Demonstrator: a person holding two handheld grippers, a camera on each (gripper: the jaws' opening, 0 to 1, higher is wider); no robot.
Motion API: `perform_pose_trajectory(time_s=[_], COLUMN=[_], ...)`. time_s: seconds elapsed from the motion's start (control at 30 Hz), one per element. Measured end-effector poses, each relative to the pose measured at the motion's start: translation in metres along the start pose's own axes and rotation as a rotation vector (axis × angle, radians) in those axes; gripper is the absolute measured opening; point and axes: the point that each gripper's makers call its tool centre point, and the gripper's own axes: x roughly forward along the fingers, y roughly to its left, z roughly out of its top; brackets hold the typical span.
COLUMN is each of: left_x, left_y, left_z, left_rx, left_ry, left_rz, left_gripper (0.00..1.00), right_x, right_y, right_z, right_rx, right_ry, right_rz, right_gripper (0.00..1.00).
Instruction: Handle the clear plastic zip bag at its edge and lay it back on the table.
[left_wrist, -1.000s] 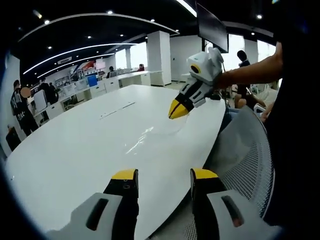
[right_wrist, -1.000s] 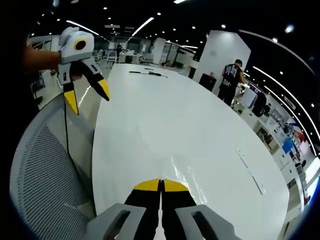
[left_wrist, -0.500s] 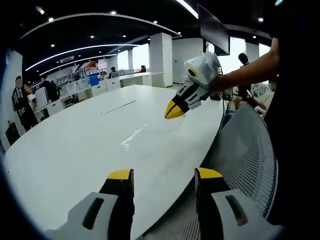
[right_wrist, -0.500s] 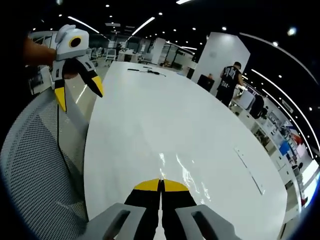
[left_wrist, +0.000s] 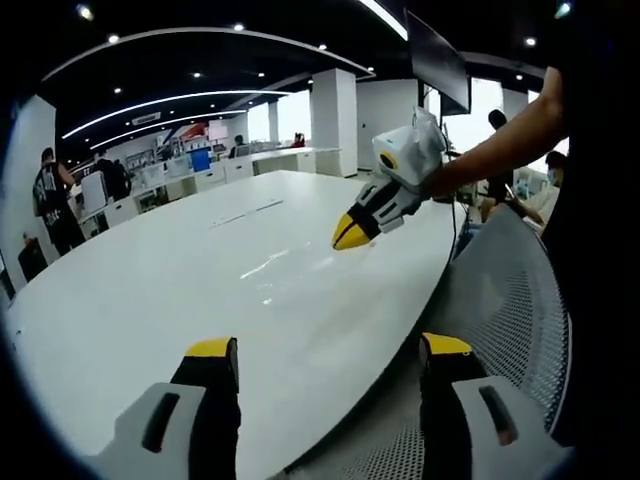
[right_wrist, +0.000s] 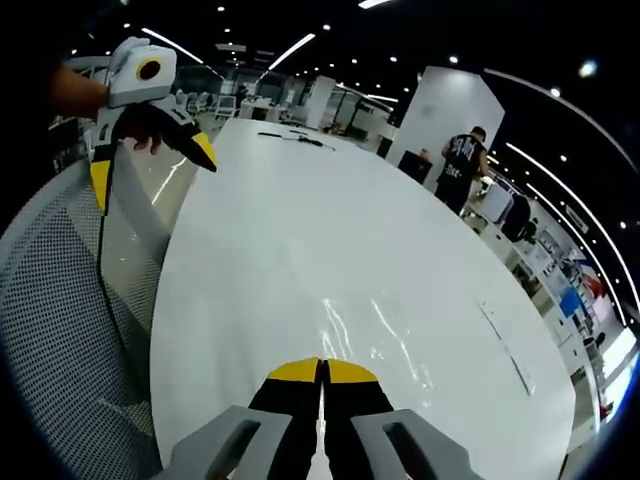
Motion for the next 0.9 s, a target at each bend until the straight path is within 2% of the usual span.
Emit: perform_pose_trajectory(time_s=[0.17, 0.43, 0.6, 0.9], left_x=[0.005, 0.008, 0.007, 0.009], left_y=[-0.008, -0.012, -0.009, -0.009], left_z=[-0.001, -0.003, -0.004, -0.007], left_rx=[-0.012, -0.009, -0.002, 0.0], left_ry=[0.012, 0.015, 0.015, 0.014], left_rz=[-0.007, -0.019, -0.017, -0.018], left_gripper=[0.82, 0.99, 0.99, 0.99], right_x=[0.006, 0.019, 0.025, 0.027], right_y=[-0.006, -0.003, 0.007, 0.014], right_z=[-0.004, -0.016, -0.026, -0.029], right_rx=[0.008, 0.042, 0.032, 0.015], right_ry=[-0.003, 0.012, 0.047, 0.064], right_rz=[-0.016, -0.015, 0.011, 0.028], right_gripper=[0.0, 0.0, 0.0, 0.03])
